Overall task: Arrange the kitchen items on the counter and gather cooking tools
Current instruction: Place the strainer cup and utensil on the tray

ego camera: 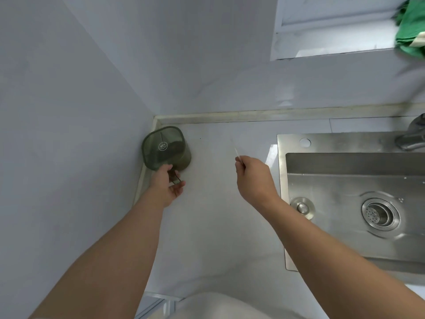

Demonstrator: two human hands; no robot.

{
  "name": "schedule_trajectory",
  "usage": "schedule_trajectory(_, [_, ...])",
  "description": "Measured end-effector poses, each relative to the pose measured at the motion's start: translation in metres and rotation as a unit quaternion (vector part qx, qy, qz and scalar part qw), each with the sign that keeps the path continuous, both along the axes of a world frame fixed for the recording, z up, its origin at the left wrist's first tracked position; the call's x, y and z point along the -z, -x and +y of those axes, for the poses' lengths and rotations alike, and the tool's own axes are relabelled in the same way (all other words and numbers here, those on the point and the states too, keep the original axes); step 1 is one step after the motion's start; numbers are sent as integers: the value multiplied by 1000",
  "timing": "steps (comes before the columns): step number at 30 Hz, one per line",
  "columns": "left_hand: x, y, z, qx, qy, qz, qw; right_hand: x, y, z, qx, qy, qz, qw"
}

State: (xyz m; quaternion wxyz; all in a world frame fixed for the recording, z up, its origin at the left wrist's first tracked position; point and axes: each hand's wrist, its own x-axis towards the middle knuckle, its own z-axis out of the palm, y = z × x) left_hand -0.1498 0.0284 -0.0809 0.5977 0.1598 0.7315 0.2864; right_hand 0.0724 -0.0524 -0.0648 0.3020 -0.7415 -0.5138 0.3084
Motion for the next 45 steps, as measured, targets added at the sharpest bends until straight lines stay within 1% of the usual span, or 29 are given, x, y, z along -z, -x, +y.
schedule_trajectory(2, [-1,-3,-5,-19,-2,-68,997,-3,-1,-3,1,-1,1,1000])
schedule_trajectory(4, [-2,-6,-12,-23,-7,-95,995,-6,-2,-6,0,1,2,1000])
schedule_trajectory(7, [-8,-14,-24,-55,-17,-137,989,-13,-7,-11,3,12,11,1000])
schedule_trajectory(10, [-24,-24,-43,-40,-10,-132,990,-27,-12,-16,12,9,28,999])
schedule_trajectory(15, [-59,-37,-71,28,-11,-112,993,-53,-25,-28,57,-7,53,997])
schedule_trajectory(18, [-83,-45,-84,58,-42,-101,992,-66,-31,-41,85,-12,82,993])
schedule_trajectory(21, [-109,-48,-95,98,-85,-90,988,-81,-36,-57,104,-22,85,991])
schedule_trajectory(24, [-135,-50,-110,142,-129,-83,978,-98,-38,-80,129,-46,90,986])
schedule_trajectory(27, [-155,-52,-128,177,-164,-77,967,-117,-37,-106,157,-71,114,979])
schedule_trajectory(32, [-179,-52,-170,255,-188,-75,945,-145,-29,-173,221,-122,161,954])
schedule_trajectory(35, [-184,-50,-197,313,-188,-77,928,-149,-23,-212,272,-157,201,928])
schedule_trajectory(39, [-178,-55,-233,386,-185,-93,899,-147,-14,-269,350,-180,228,891])
schedule_trajectory(42, [-171,-68,-260,436,-171,-105,877,-144,-11,-317,395,-191,228,869])
schedule_trajectory(45, [-168,-93,-293,484,-155,-122,852,-145,-13,-373,455,-183,184,852])
